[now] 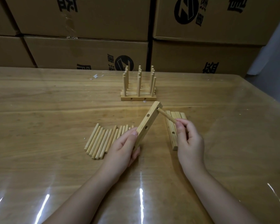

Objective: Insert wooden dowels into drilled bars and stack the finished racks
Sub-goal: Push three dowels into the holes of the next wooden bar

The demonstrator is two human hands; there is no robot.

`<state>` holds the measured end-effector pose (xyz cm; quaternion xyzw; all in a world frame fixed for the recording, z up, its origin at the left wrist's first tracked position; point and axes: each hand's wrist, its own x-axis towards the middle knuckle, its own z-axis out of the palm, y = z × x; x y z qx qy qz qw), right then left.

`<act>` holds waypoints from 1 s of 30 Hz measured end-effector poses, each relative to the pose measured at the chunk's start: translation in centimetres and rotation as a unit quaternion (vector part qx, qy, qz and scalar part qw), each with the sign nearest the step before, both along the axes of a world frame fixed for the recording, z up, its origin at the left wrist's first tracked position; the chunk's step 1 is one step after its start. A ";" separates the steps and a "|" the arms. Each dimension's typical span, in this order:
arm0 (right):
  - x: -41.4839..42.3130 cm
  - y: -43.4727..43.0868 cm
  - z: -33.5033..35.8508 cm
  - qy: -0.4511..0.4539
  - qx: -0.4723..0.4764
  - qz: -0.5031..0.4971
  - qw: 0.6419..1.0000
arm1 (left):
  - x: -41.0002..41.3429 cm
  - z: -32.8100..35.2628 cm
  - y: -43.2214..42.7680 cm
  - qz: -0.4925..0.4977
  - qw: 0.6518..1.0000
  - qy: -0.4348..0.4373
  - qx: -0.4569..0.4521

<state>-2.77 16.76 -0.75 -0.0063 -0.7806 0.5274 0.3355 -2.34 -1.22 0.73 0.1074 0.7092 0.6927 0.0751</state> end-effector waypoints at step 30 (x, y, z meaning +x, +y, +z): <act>0.4 0.1 0.5 0.044 0.100 -0.044 0.993 | -0.1 -0.9 -0.4 0.069 0.985 0.123 -0.102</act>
